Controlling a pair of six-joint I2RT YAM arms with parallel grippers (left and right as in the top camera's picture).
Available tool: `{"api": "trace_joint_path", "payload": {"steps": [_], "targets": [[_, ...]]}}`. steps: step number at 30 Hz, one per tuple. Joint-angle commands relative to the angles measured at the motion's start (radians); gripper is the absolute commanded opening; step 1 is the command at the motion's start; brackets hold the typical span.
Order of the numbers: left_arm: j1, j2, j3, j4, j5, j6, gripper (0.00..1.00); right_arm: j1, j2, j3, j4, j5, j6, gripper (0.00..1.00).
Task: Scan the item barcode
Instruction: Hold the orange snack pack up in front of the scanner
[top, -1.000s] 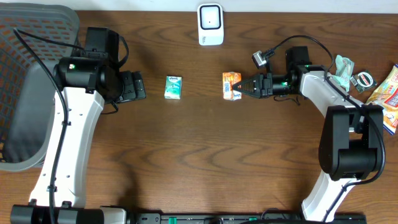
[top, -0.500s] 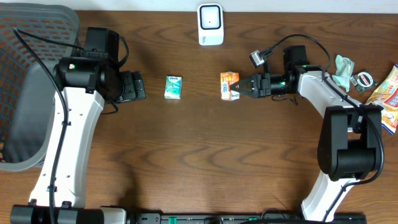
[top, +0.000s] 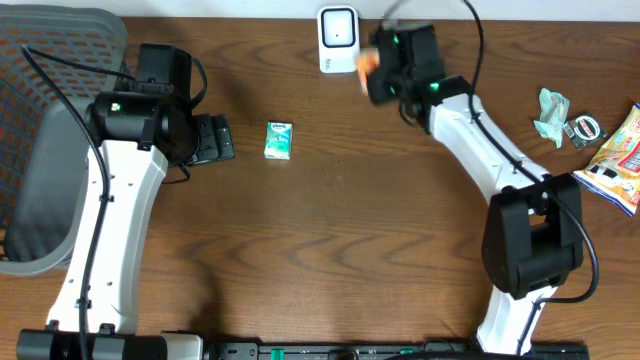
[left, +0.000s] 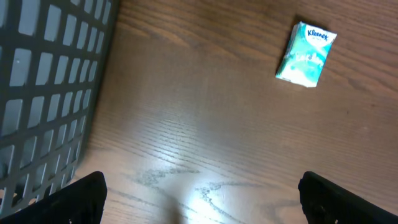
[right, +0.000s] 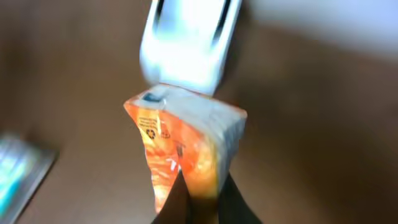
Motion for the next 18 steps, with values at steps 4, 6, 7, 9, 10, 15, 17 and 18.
{"api": "trace_joint_path", "payload": {"steps": [4,6,7,9,10,15,17,18], "targets": [[0.005,0.002,-0.002,-0.004,-0.01,0.014,0.98,0.066,0.046,0.022,0.358,0.299,-0.185,0.01],[0.005,0.002,-0.002,-0.004,-0.01,0.014,0.98,0.068,0.092,0.04,0.448,0.283,-0.184,0.01],[0.005,0.002,-0.002,-0.004,-0.01,0.014,0.98,0.068,0.12,0.068,0.452,0.28,-0.184,0.01],[0.005,0.002,-0.002,-0.004,-0.01,0.014,0.98,0.064,0.191,0.169,0.403,0.278,-0.185,0.01],[0.005,0.002,-0.002,-0.004,-0.01,0.014,0.98,0.062,0.222,0.222,0.369,0.271,-0.192,0.01],[0.005,0.002,-0.002,-0.004,-0.01,0.014,0.98,0.058,0.423,0.58,0.157,0.229,-0.31,0.01],[0.005,0.002,-0.002,-0.004,-0.01,0.014,0.98,0.061,0.491,0.687,0.099,0.229,-0.395,0.01],[0.005,0.002,-0.002,-0.004,-0.01,0.014,0.98,0.063,0.505,0.697,0.094,0.229,-0.444,0.01]]}}
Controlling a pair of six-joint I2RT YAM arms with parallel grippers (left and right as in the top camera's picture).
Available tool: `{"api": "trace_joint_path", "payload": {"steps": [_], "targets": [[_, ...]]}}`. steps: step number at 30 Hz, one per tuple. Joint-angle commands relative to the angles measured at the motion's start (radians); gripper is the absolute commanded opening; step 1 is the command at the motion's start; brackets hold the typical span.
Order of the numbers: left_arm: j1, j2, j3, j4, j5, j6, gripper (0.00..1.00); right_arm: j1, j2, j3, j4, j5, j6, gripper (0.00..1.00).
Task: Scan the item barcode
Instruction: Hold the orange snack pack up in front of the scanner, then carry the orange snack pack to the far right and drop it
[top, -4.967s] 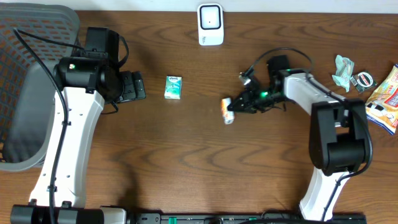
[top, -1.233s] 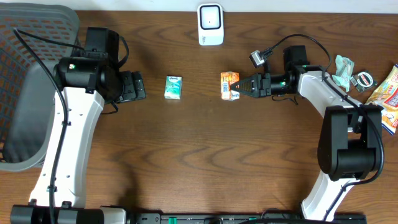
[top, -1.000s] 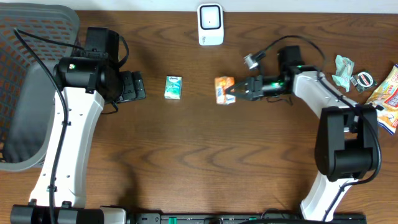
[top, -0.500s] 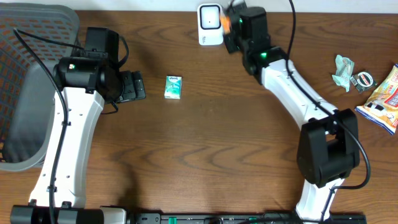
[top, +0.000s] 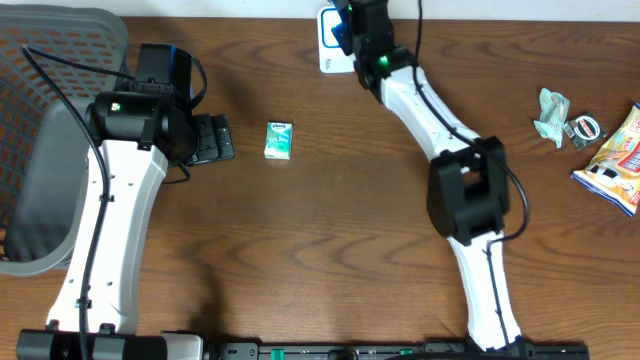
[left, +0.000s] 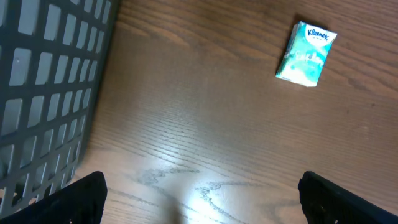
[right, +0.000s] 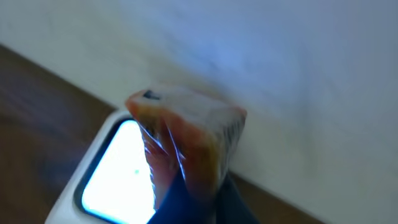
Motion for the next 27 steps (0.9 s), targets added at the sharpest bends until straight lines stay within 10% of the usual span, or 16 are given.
{"api": "trace_joint_path", "payload": {"steps": [1,27], "targets": [[0.005,0.002,-0.002,-0.003,-0.01,0.014,0.98,0.002,0.042,0.098,-0.016,-0.005,-0.188,0.01],[0.005,0.002,-0.002,-0.003,-0.01,0.014,0.98,0.006,0.038,0.098,-0.184,0.043,-0.396,0.01]]}}
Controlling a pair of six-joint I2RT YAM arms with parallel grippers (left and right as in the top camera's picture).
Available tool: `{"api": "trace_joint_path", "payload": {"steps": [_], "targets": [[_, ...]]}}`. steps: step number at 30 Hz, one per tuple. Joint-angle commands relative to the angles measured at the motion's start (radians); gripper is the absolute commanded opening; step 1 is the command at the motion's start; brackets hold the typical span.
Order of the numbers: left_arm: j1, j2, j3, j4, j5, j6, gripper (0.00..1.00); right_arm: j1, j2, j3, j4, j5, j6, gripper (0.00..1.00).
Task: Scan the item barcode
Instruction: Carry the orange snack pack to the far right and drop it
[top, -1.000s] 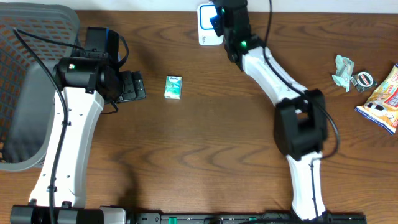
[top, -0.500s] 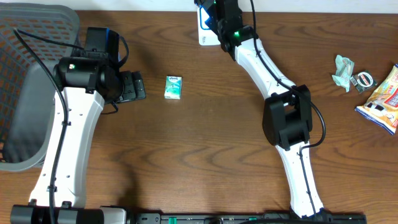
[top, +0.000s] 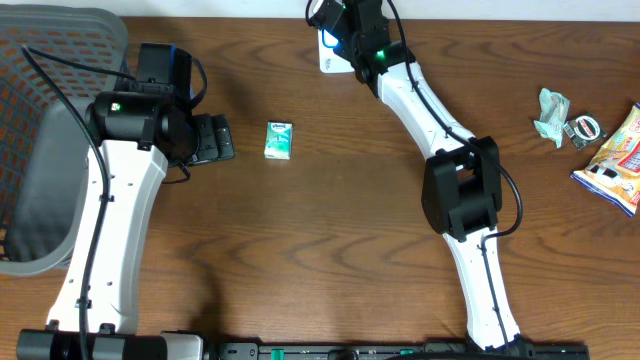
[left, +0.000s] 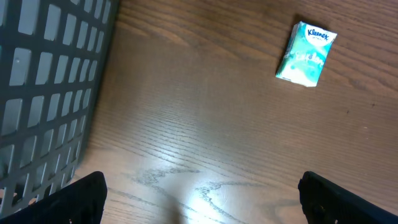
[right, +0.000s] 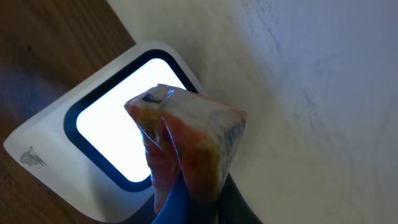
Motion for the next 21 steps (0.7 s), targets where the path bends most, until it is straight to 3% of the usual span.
{"api": "trace_joint_path", "payload": {"steps": [1,8,12,21], "targets": [[0.005,0.002,-0.002,-0.003,-0.01,0.014,0.98,0.003,-0.018,0.025,0.006,0.055,0.058,0.01],[0.005,0.002,-0.002,-0.003,-0.01,0.014,0.98,-0.076,-0.19,0.025,-0.071,0.054,0.214,0.01],[0.005,0.002,-0.002,-0.003,-0.01,0.014,0.98,-0.192,-0.263,0.025,-0.245,0.054,0.333,0.01],[0.005,0.002,-0.002,-0.003,-0.01,0.014,0.98,-0.489,-0.233,0.019,-0.658,0.053,0.553,0.01]]}}
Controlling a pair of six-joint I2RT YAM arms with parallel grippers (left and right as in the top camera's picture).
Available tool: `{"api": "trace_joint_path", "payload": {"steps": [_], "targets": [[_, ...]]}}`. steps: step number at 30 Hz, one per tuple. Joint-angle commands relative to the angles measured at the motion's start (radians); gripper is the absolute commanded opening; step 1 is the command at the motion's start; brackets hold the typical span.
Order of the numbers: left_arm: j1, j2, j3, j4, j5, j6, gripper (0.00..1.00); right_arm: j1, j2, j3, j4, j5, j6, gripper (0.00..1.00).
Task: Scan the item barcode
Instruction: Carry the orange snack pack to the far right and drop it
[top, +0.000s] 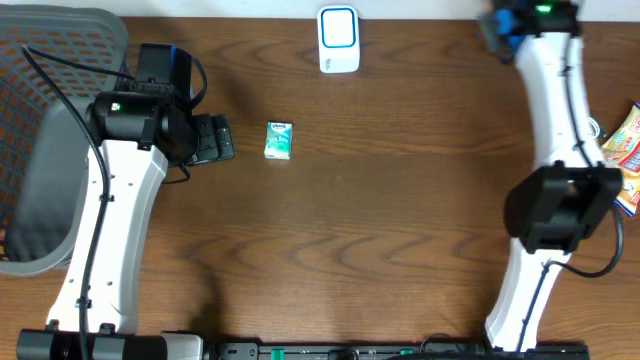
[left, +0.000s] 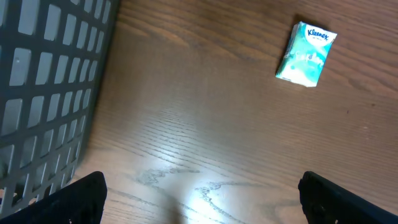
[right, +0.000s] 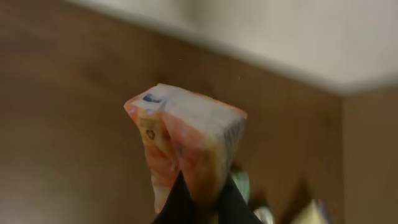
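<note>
An orange and white packet (right: 186, 140) is pinched between the fingers of my right gripper (right: 199, 199), which is shut on it. In the overhead view that gripper (top: 498, 25) is at the table's back right corner, well to the right of the white barcode scanner (top: 338, 40); the packet itself is not clear there. My left gripper (left: 202, 199) hangs open over bare wood, its fingers (left: 81, 196) wide apart with nothing between them. In the overhead view it (top: 212, 140) is left of a green tissue pack (top: 279, 140).
The green tissue pack (left: 306, 54) lies ahead of the left gripper. A grey mesh basket (top: 45, 120) fills the left side of the table. A yellow snack bag (top: 628, 145) and small bits lie at the right edge, beside the right arm.
My right gripper, still shut on the orange packet, was in front of the scanner's lit window and is now at the back right corner. The left arm has not moved.
The right gripper held the orange packet just right of the scanner. Then it was over the scanner, and then the packet faced the lit window close up. Now the packet is held far to the right of the scanner. The left gripper stayed open throughout.
</note>
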Motion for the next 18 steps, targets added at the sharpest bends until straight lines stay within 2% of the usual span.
{"api": "trace_joint_path", "payload": {"steps": [1,5,7,8,9,10,11,12,14,18], "targets": [[0.005,0.002,-0.002,-0.003,-0.01,0.014,0.98,-0.082,0.035,-0.009,-0.065,0.003,0.154,0.02],[0.005,0.002,-0.002,-0.003,-0.01,0.014,0.98,-0.188,0.045,-0.034,-0.119,0.0,0.311,0.11],[0.005,0.002,-0.002,-0.003,-0.01,0.014,0.98,-0.227,0.045,-0.054,-0.121,-0.003,0.397,0.28],[0.005,0.002,-0.002,-0.003,-0.01,0.014,0.98,-0.241,0.045,-0.064,-0.122,-0.012,0.435,0.42],[0.005,0.002,-0.002,-0.003,-0.01,0.014,0.98,-0.251,0.045,-0.072,-0.126,-0.028,0.459,0.48],[0.005,0.002,-0.002,-0.003,-0.01,0.014,0.98,-0.261,0.045,-0.079,-0.13,-0.063,0.471,0.6],[0.005,0.002,-0.002,-0.003,-0.01,0.014,0.98,-0.267,0.045,-0.087,-0.133,-0.106,0.477,0.79],[0.005,0.002,-0.002,-0.003,-0.01,0.014,0.98,-0.269,0.045,-0.091,-0.133,-0.13,0.477,0.88],[0.005,0.002,-0.002,-0.003,-0.01,0.014,0.98,-0.267,0.045,-0.108,-0.133,-0.267,0.477,0.92],[0.005,0.002,-0.002,-0.003,-0.01,0.014,0.98,-0.237,0.045,-0.138,-0.134,-0.537,0.476,0.87]]}}
